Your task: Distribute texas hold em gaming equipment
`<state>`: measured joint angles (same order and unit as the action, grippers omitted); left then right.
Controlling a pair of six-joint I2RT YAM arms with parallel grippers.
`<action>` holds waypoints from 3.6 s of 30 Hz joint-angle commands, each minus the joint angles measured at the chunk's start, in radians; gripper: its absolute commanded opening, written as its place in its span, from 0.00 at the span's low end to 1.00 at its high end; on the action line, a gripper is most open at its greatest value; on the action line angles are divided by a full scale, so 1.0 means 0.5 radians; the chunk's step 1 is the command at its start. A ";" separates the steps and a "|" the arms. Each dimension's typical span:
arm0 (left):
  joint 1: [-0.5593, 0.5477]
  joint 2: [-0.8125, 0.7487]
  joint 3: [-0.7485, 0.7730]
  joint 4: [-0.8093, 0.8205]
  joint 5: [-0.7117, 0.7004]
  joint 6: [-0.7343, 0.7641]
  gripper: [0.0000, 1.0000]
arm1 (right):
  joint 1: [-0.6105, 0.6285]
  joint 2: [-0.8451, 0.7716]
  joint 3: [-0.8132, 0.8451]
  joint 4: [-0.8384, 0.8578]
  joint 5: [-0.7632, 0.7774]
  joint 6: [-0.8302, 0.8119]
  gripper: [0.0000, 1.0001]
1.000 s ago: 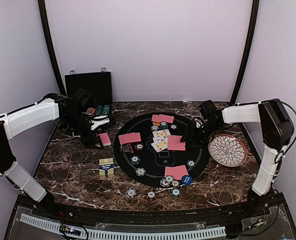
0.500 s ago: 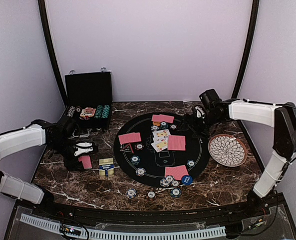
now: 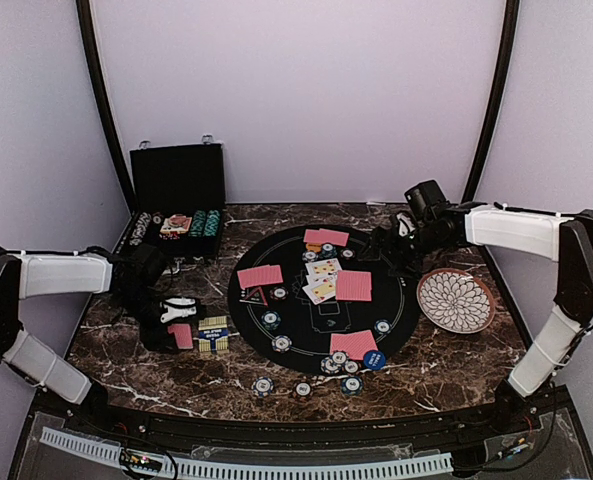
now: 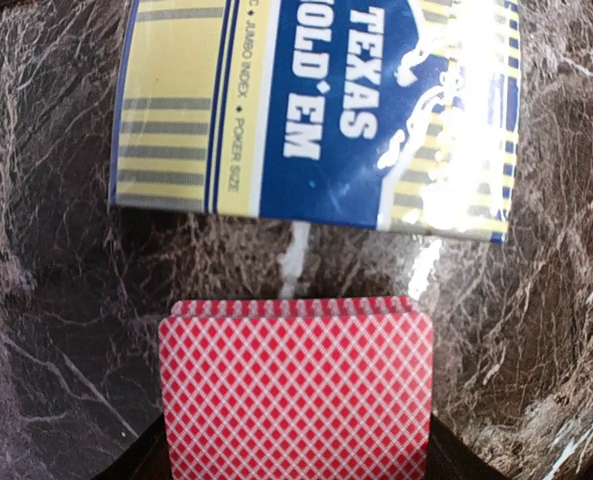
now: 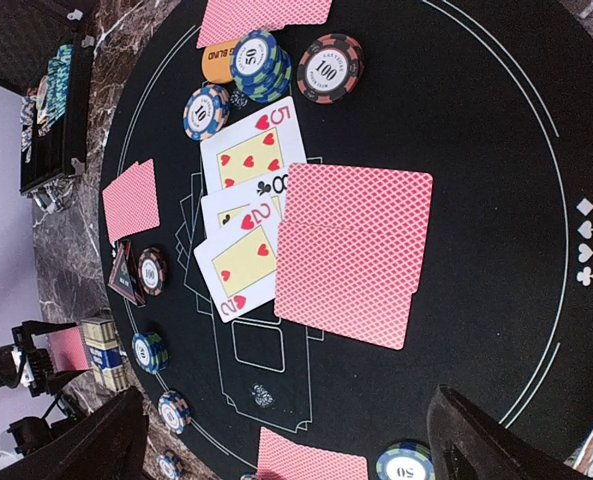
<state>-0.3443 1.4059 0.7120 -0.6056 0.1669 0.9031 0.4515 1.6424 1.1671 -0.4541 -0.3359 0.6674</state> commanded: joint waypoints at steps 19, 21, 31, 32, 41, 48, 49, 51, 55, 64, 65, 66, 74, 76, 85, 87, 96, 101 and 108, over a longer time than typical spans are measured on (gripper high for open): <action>-0.149 0.008 0.042 0.034 0.064 -0.084 0.93 | 0.014 -0.085 0.005 0.092 0.039 0.035 0.99; -0.149 0.020 0.053 0.036 0.066 -0.103 0.93 | 0.014 -0.085 0.009 0.092 0.037 0.034 0.99; -0.149 -0.021 0.394 -0.165 0.095 -0.264 0.99 | 0.014 -0.120 0.049 0.055 0.117 -0.005 0.98; -0.149 -0.023 0.462 -0.203 0.094 -0.301 0.99 | 0.014 -0.132 0.047 0.055 0.128 -0.012 0.98; -0.056 -0.079 0.706 -0.116 -0.038 -0.517 0.99 | -0.014 -0.294 -0.022 0.044 0.645 -0.159 0.99; 0.265 -0.161 0.626 0.477 -0.167 -0.797 0.99 | -0.199 -0.528 -0.278 0.239 1.245 -0.210 0.99; 0.297 -0.170 0.578 0.599 -0.171 -0.854 0.99 | -0.203 -0.588 -0.351 0.338 1.340 -0.266 0.99; 0.370 -0.194 0.481 0.795 -0.179 -0.916 0.99 | -0.203 -0.675 -0.533 0.571 1.529 -0.377 0.98; 0.429 -0.161 0.236 1.217 -0.240 -1.012 0.99 | -0.231 -0.725 -0.765 0.724 1.823 -0.460 0.99; 0.545 -0.039 -0.169 2.051 -0.149 -1.296 0.99 | -0.357 -1.160 -1.438 1.550 2.119 -0.620 0.99; 0.547 -0.028 -0.191 2.108 -0.154 -1.311 0.99 | -0.368 -1.188 -1.502 1.644 2.161 -0.679 0.99; 0.547 -0.022 -0.246 2.232 -0.163 -1.329 0.99 | -0.382 -1.205 -1.550 1.728 2.196 -0.730 0.99; 0.550 0.079 -0.586 2.942 -0.183 -1.383 0.99 | -0.544 -1.172 -1.889 2.396 2.251 -0.963 0.99; 0.548 0.101 -0.610 2.991 -0.190 -1.381 0.99 | -0.602 -1.139 -1.955 2.526 2.204 -0.985 0.98; 0.550 0.189 -0.748 3.384 -0.279 -1.447 0.99 | -0.730 -0.752 -2.062 3.210 1.925 -1.037 0.99; 0.552 0.193 -0.734 3.336 -0.307 -1.476 0.99 | -0.734 -0.659 -2.043 3.333 1.832 -1.103 0.99; 0.624 0.299 -0.568 3.154 -0.427 -1.597 0.99 | -0.773 -0.178 -1.962 3.708 1.287 -1.302 0.99; 0.634 0.302 -0.557 3.127 -0.419 -1.607 0.99 | -0.884 -0.193 -1.864 3.488 1.118 -1.197 0.99; 0.634 0.298 -0.561 3.134 -0.420 -1.609 0.99 | -0.884 -0.199 -1.875 3.500 1.107 -1.209 0.99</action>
<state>-0.0307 1.5600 0.4202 0.9688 -0.0391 0.1101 0.0139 1.5436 0.2230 1.2587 0.2512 0.0612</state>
